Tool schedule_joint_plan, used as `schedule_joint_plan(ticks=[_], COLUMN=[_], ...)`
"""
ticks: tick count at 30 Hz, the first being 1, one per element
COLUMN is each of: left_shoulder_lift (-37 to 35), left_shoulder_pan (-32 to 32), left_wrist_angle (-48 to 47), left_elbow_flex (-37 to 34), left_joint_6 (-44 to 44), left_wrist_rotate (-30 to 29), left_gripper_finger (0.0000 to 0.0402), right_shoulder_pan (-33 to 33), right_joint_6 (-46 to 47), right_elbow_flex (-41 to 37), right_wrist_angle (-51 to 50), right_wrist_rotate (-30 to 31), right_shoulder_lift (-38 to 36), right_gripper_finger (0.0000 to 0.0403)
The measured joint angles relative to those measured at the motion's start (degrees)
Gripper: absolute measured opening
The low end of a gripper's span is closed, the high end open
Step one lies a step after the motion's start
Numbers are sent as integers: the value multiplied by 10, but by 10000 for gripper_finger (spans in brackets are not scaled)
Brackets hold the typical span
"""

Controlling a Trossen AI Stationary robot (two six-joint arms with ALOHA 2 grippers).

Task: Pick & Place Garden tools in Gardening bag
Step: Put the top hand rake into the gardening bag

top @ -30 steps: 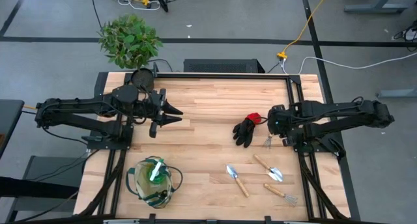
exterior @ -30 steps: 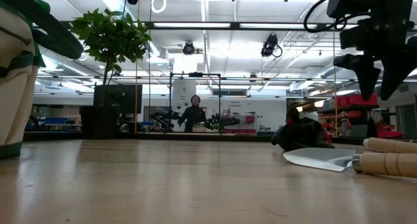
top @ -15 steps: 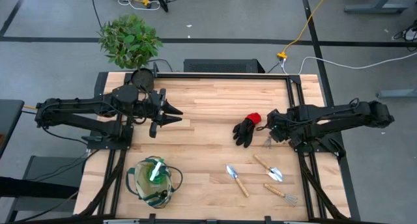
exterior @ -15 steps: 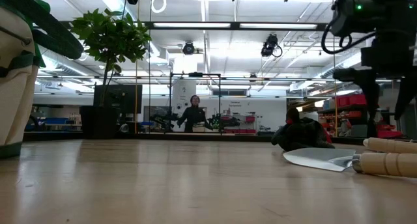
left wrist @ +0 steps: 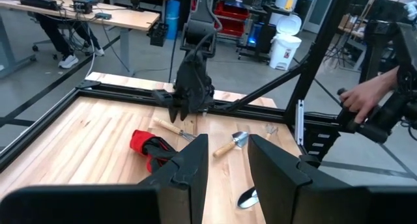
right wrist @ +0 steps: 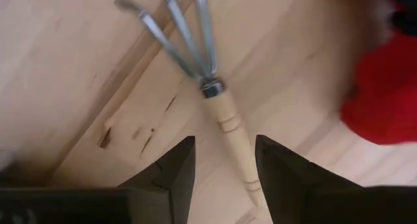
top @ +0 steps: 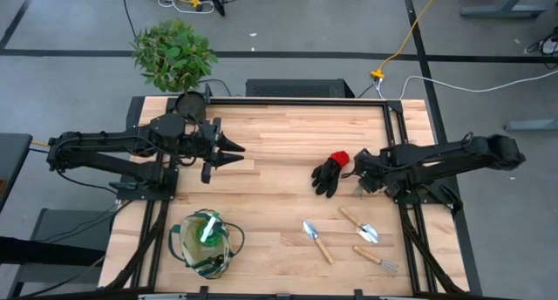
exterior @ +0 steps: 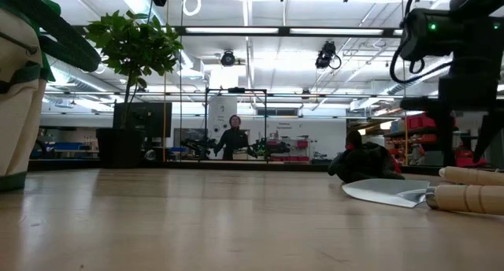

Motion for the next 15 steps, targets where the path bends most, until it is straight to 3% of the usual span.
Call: schedule_joint_plan(ticks=[8, 15], left_shoulder_lift=[0, 0], left_shoulder_pan=[0, 0], left_wrist_angle=[-1, -3], left_elbow_flex=[0, 0], left_joint_6=[0, 0], left_wrist_rotate=[0, 0], left_gripper_finger=[115, 115], right_shoulder_pan=[0, -1], right_joint_6=[-31, -56], right_elbow_flex=[-19, -19], right_wrist_angle=[38, 67], right_wrist_rotate=[40, 18], right_shoulder_lift=[45, 70], right_gripper_finger=[162, 162])
